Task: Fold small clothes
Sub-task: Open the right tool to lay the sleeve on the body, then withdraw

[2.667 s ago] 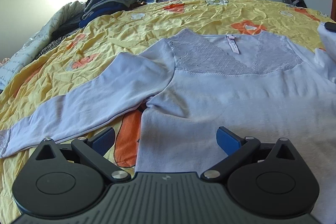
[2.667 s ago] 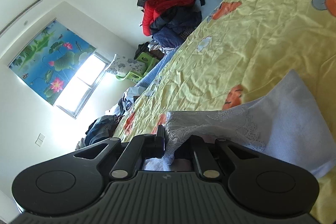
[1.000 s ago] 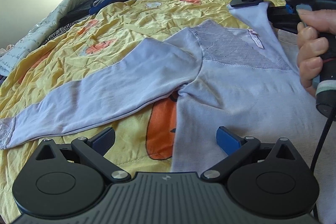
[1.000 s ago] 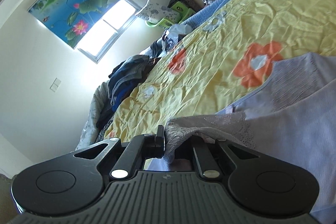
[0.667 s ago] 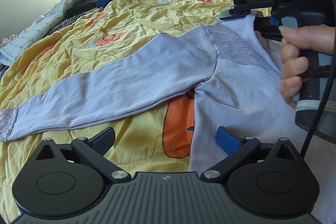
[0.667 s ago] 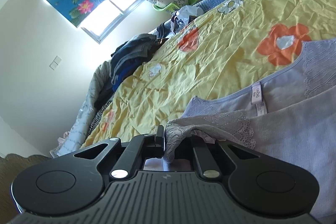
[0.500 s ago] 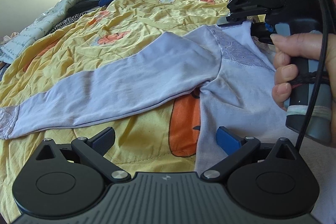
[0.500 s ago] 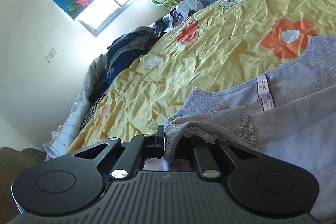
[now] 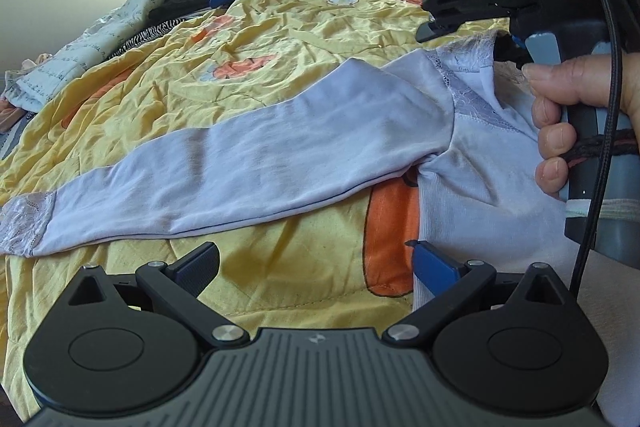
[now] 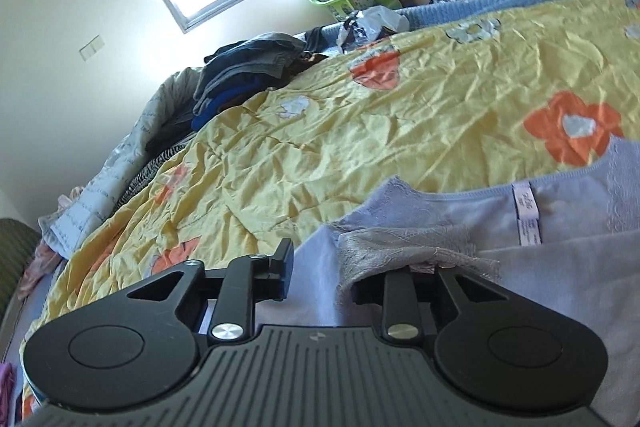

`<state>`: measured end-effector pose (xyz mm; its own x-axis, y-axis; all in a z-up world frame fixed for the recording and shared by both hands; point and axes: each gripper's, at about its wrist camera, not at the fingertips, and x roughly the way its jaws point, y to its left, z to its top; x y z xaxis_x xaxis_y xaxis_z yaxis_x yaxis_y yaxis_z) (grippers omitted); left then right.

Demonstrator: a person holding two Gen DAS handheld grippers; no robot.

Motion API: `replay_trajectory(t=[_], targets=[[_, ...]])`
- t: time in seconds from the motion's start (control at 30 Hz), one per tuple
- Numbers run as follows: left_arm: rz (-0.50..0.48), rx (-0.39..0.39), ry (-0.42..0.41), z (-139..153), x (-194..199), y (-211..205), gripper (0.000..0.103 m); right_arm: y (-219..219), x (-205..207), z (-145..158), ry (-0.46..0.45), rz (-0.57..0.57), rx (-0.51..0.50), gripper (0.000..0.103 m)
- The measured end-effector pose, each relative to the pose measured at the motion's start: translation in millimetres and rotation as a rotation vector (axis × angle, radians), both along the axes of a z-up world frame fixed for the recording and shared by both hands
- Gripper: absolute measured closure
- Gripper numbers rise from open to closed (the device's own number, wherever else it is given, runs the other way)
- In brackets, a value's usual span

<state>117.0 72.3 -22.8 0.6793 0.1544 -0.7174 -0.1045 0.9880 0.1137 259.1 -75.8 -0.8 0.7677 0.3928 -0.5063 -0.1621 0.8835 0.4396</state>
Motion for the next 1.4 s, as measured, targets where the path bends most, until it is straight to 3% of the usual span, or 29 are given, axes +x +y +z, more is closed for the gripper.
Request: replay_trajectory(t=[0.2, 0.37, 0.47, 0.7, 0.87, 1.03, 1.13, 1.3, 1.4], targets=[[0.012, 0.002, 0.005, -0.5, -1.8, 3.8, 0.0, 18.1, -1.0, 5.4, 0.013, 0.115, 0.019, 0.057], [0.024, -0.015, 0.012, -1.1, -2.3, 10.0, 0.0, 13.6, 1.4, 8.6, 0.036, 0.208, 0.214, 0.055], [0.031, -0.015, 0.011, -0.8, -2.5, 12.1, 0.0, 10.5, 0.6, 15.2, 0.024, 0.223, 0.25, 0.049], [0.041, -0.022, 0.013, 0.0, -2.7, 15.7, 0.0, 5.6, -7.0, 7.2, 0.074, 0.211, 0.232, 0.049], [0.054, -0.034, 0.02, 0.3, -1.3, 19.1, 0.0, 19.3, -2.1, -16.4, 0.187, 0.233, 0.146, 0.044], [0.056, -0.021, 0.019, -0.1, -1.6, 20.8, 0.0, 17.5, -16.0, -10.8, 0.132, 0.215, 0.176, 0.044], [0.069, -0.036, 0.022, -0.9, -0.7, 23.7, 0.0, 18.4, -23.1, -3.6, 0.095, 0.228, 0.142, 0.042], [0.072, -0.029, 0.02, -0.6, -1.5, 22.8, 0.0, 26.6, -13.4, -18.1, 0.159, 0.247, 0.044, 0.035], [0.074, -0.021, 0.018, -0.8, -2.3, 23.5, 0.0, 23.0, -20.5, -13.8, 0.134, 0.233, 0.073, 0.035]])
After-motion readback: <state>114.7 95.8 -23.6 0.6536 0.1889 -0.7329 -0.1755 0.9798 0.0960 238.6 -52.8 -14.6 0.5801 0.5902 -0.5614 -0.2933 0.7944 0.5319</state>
